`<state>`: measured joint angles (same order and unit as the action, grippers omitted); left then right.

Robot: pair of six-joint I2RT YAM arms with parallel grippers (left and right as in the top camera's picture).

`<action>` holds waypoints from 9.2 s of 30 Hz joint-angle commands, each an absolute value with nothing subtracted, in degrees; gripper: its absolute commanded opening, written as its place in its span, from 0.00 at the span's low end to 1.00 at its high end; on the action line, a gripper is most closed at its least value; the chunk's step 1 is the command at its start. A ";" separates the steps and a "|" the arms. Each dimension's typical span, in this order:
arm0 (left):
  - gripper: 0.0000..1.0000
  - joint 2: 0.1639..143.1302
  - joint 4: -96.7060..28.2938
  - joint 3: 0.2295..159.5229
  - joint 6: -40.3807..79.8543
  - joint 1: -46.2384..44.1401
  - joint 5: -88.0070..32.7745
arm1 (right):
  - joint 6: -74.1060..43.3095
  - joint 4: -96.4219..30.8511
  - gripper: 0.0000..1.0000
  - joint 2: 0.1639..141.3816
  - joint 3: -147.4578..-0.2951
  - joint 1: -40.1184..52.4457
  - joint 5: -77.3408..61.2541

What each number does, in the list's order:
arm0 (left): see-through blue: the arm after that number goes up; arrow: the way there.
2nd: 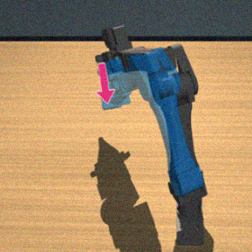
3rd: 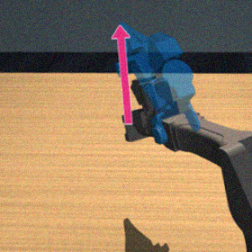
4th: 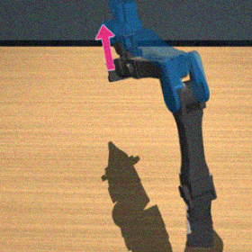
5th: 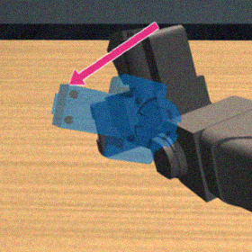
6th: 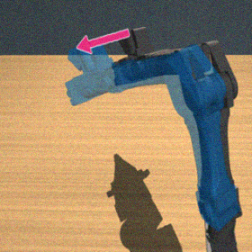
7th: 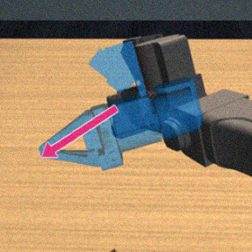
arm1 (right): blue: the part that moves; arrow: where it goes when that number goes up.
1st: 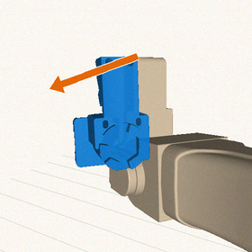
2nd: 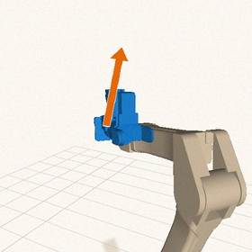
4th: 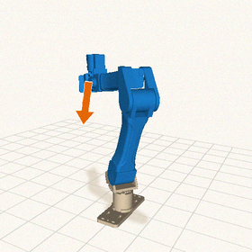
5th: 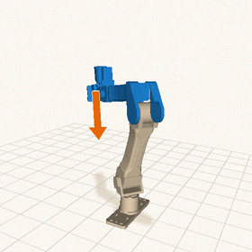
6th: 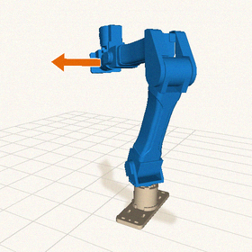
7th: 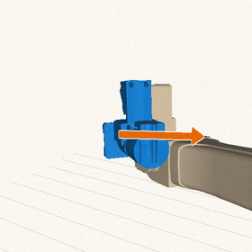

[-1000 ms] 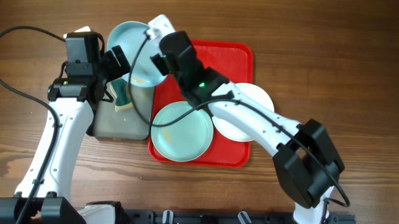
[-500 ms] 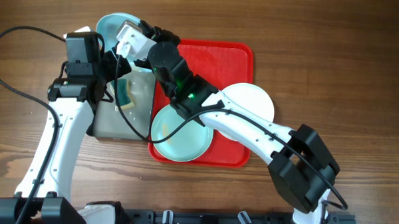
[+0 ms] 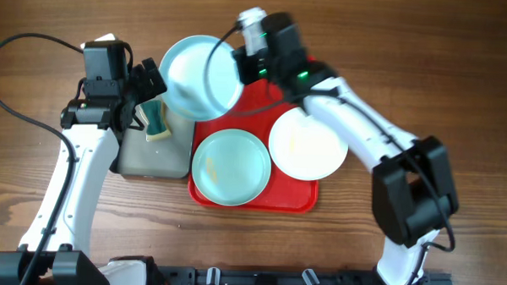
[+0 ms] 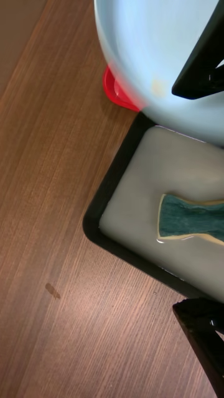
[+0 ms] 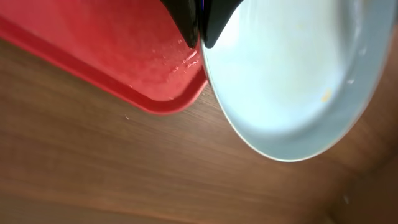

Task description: Clean dirty plates on tray and stack at the side

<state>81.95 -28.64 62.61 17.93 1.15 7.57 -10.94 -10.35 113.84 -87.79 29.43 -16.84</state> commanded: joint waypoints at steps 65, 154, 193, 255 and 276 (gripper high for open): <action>1.00 81.87 -28.51 62.70 18.46 1.41 7.51 | -13.47 -64.01 0.09 111.44 -77.34 8.82 -6.17; 0.69 84.18 -28.29 62.67 16.84 -1.98 -8.54 | -15.16 -33.95 0.04 120.53 -85.14 18.02 -9.08; 0.27 104.27 -28.16 58.72 18.22 1.72 4.29 | -12.86 -33.58 0.04 120.53 -85.14 18.02 -10.37; 0.04 90.30 -29.71 69.60 6.26 -7.03 3.77 | -12.05 -33.52 0.05 120.53 -85.14 18.02 -10.37; 0.04 108.99 -34.39 88.40 11.62 -14.92 -12.67 | -13.78 -33.52 0.14 120.51 -85.17 18.00 -10.48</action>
